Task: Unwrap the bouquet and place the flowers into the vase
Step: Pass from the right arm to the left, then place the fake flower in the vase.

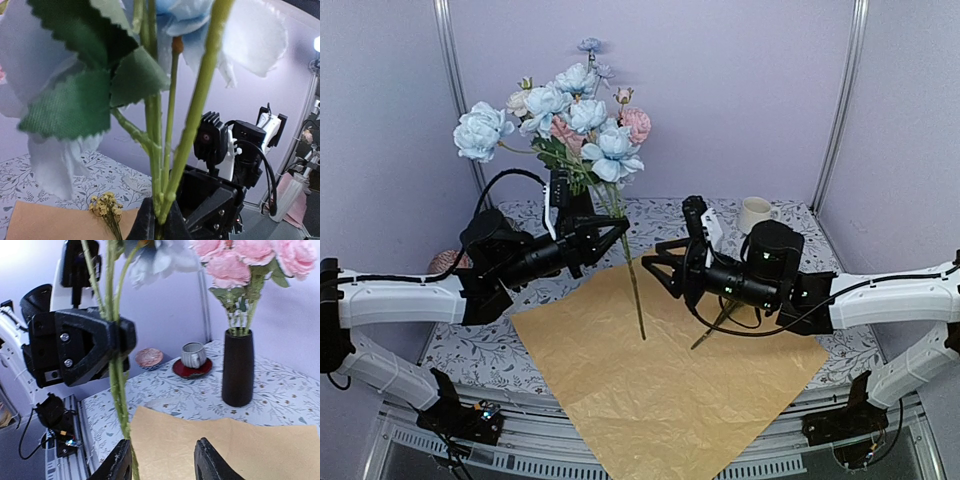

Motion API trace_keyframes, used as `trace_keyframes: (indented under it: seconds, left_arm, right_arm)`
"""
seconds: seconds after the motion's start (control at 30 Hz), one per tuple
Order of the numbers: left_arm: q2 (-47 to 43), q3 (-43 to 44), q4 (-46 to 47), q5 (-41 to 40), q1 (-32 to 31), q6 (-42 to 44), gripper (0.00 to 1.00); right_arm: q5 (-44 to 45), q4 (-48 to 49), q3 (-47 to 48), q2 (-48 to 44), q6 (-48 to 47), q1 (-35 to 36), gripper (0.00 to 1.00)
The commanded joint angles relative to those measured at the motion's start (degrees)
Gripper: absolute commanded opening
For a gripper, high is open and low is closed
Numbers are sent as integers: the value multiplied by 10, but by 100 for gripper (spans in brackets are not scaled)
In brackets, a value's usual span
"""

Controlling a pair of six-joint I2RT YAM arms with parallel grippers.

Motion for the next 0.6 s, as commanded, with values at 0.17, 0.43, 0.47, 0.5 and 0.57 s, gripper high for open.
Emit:
trace_keyframes:
  seconds: [0.17, 0.43, 0.47, 0.5, 0.57]
  left_arm:
    - [-61, -4, -113, -119, 27, 85, 0]
    - [-72, 64, -245, -229, 110, 120, 0]
    - [-75, 67, -241, -230, 120, 125, 0]
    - [-78, 69, -235, -234, 128, 131, 0]
    - [-84, 77, -229, -248, 139, 148, 0]
  right_arm:
    - [391, -23, -57, -40, 33, -13, 52]
    - [384, -13, -94, -55, 5, -102, 52]
    - [383, -6, -97, -52, -10, -109, 52]
    - [383, 3, -99, -48, -23, -113, 51]
    - [386, 36, -111, -38, -61, -115, 52]
